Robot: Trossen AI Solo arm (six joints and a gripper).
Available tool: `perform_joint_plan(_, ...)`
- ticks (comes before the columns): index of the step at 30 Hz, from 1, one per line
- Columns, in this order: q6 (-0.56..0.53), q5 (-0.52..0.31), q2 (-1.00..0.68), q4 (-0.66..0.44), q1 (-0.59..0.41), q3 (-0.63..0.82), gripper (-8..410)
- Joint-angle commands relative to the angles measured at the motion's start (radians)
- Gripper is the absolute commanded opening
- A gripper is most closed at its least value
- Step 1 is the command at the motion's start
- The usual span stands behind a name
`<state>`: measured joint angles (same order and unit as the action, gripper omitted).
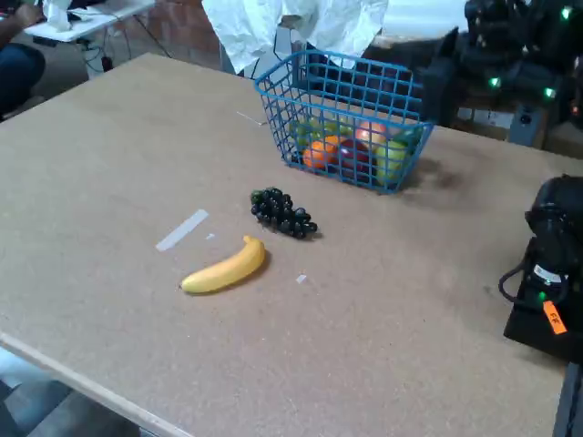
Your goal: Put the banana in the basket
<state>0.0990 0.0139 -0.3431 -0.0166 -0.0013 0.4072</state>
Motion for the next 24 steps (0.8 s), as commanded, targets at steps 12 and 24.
perform_joint_plan(12,0.173,0.006,-0.578,-0.206,0.001,0.496,0)
perform_joint_plan(24,0.304,0.027,-1.099,-0.441,0.008,0.886,0)
